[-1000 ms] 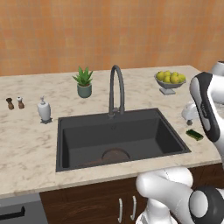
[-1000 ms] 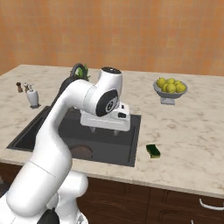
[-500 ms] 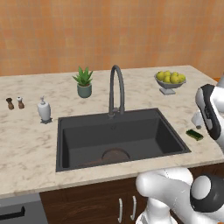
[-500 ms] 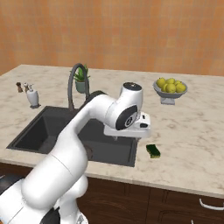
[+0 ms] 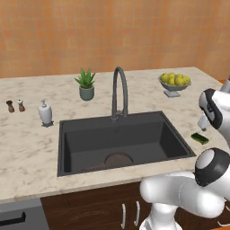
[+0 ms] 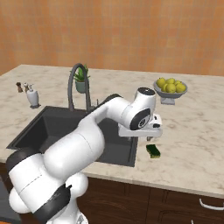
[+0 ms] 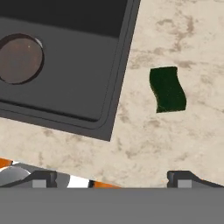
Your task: Pick the pan and sponge and place them into the sink. Then turn on the water.
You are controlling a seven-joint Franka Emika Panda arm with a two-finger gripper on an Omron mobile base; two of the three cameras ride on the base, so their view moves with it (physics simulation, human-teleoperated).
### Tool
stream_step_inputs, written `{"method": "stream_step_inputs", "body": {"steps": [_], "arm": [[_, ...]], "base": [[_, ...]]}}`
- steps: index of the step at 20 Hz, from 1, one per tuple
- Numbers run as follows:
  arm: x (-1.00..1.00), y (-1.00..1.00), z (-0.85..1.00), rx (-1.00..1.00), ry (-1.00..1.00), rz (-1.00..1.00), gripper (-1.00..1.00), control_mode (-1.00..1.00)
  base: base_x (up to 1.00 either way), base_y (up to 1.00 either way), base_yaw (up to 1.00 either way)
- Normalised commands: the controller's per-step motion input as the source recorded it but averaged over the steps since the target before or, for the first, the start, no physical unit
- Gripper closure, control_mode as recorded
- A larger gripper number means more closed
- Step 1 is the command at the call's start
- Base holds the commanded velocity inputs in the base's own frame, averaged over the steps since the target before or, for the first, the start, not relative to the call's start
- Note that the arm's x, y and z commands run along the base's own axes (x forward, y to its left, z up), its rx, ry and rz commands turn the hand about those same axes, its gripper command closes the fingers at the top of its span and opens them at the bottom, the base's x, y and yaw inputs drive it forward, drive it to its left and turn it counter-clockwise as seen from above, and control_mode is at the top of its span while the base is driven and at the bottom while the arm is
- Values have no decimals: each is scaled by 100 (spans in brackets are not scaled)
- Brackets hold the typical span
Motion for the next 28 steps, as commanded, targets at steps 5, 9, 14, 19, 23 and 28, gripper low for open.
{"method": "stream_step_inputs", "body": {"steps": [5, 9, 14, 19, 23, 28], "arm": [[38, -30, -33, 0, 0, 9, -100, -100], [33, -19, -38, 0, 0, 4, -100, -100], [30, -17, -30, 0, 0, 0, -100, -100], [26, -19, -28, 0, 0, 0, -100, -100], [27, -9, -27, 0, 0, 3, -100, -100], [25, -10, -26, 0, 0, 12, -100, -100]], "base": [[0, 0, 0], [0, 0, 0], [0, 0, 0], [0, 0, 0], [0, 0, 0], [0, 0, 0]]}}
